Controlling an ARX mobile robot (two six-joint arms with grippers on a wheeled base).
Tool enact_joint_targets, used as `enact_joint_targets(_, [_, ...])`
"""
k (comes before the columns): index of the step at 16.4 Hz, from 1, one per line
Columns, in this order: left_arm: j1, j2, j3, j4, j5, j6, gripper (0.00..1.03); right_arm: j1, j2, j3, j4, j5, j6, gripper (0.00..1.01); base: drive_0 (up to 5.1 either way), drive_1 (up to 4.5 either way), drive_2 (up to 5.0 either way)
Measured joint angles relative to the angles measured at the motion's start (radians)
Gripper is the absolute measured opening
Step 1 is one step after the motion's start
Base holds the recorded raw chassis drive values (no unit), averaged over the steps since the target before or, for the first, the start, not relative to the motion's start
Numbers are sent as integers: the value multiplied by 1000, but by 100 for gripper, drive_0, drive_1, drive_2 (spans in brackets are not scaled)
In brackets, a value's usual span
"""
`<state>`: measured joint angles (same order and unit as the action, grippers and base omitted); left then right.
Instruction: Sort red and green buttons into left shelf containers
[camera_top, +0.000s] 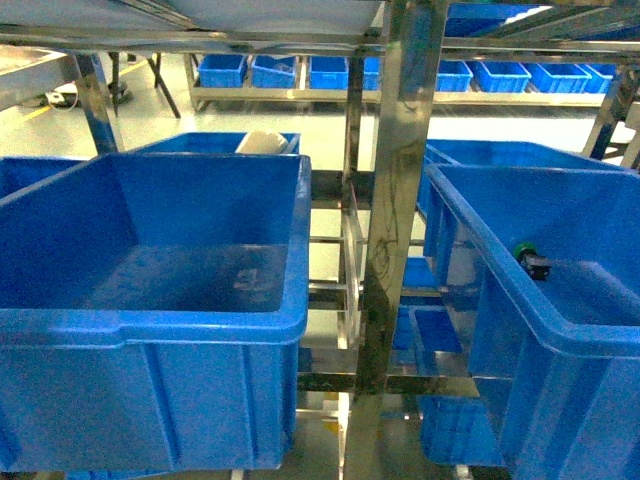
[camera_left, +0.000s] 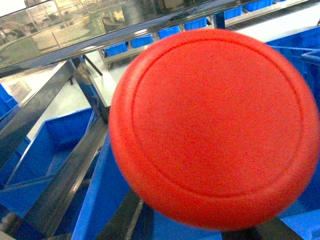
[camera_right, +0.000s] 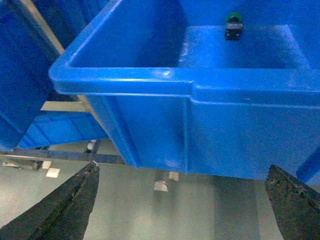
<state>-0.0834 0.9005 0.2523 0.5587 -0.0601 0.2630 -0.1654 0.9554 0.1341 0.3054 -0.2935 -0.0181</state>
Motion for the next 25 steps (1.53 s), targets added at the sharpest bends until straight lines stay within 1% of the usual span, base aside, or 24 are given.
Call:
enact_joint_targets(1, [0, 0, 0, 0, 0, 0, 26, 2, -64, -5, -56, -3, -5, 98, 0, 0, 0])
enact_joint_targets(2, [0, 0, 0, 0, 0, 0, 26, -11, -133, -7, -116, -14, -14, 98, 0, 0, 0])
enact_joint_targets(3, [0, 0, 0, 0, 0, 0, 26, -173, -397, 29, -404, -130, -75, 98, 0, 0, 0])
enact_joint_targets(4, [0, 0, 0, 0, 0, 0, 26, -363, -478, 60, -602, -242, -170, 98, 0, 0, 0])
enact_joint_targets(5, [0, 0, 0, 0, -1, 0, 26, -358, -442, 58, -537, -226, -186, 98, 0, 0, 0])
enact_joint_targets(11, [2, -3, 8, -14, 3, -1, 26, -358, -440, 58, -541, -224, -190, 98, 0, 0, 0])
enact_joint_targets(18, [17, 33, 56, 12, 26, -4, 26, -358, -440, 58, -540, -224, -190, 98, 0, 0, 0])
enact_joint_targets(22, [42, 189, 164, 71, 85, 0, 26, -358, -440, 58, -541, -224, -190, 98, 0, 0, 0])
enact_joint_targets(24, [55, 260, 221, 76, 94, 2, 26, -358, -440, 58, -541, -224, -190, 98, 0, 0, 0])
enact_joint_targets(25, [55, 296, 248, 73, 86, 8, 26, -358, -440, 58, -541, -224, -190, 98, 0, 0, 0])
